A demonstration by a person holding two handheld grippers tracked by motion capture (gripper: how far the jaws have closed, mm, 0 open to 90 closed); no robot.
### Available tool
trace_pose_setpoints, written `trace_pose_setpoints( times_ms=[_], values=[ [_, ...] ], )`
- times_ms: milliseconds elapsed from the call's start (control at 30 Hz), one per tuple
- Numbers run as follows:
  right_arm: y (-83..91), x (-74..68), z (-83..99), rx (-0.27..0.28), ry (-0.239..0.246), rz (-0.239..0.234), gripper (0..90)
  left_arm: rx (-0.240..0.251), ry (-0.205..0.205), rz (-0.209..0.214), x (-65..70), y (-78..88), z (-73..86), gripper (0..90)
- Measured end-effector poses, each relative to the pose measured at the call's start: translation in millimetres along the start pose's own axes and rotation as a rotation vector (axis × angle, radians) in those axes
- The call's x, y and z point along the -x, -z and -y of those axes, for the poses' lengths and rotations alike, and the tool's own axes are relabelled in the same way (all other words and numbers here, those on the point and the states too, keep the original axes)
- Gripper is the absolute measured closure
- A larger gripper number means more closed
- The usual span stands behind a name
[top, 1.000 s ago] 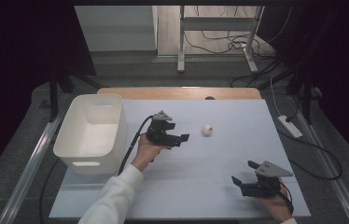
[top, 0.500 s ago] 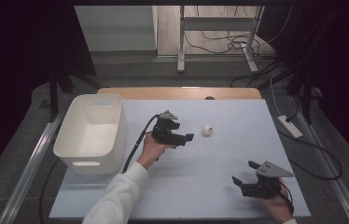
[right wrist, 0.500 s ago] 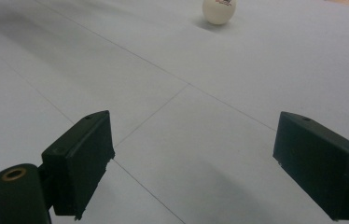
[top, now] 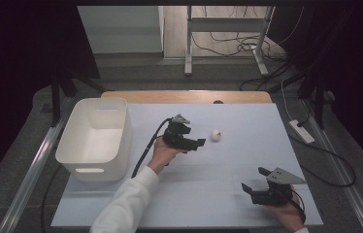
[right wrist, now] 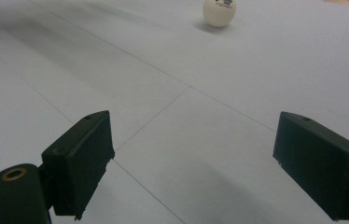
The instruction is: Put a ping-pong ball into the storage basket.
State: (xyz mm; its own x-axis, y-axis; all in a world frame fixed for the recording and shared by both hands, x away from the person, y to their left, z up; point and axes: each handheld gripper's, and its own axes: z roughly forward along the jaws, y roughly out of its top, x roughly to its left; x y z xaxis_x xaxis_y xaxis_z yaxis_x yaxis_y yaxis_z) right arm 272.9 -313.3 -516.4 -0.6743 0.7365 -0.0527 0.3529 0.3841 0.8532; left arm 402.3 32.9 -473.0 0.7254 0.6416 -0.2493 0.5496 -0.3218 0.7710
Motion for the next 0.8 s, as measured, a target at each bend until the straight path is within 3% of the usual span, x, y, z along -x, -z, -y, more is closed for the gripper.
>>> trace_pose_setpoints(
  times_ms=[500,800],
  values=[
    [-0.1,0.2,0.0,0.003,0.004,0.001,11.9,-0.026,-0.019,-0.007,1.9,-9.1,-4.0,19.0],
    [-0.2,0.4,0.2,0.000,0.006,0.003,12.0,-0.031,-0.003,-0.003,0.9,-13.6,-4.3,19.0]
  ],
)
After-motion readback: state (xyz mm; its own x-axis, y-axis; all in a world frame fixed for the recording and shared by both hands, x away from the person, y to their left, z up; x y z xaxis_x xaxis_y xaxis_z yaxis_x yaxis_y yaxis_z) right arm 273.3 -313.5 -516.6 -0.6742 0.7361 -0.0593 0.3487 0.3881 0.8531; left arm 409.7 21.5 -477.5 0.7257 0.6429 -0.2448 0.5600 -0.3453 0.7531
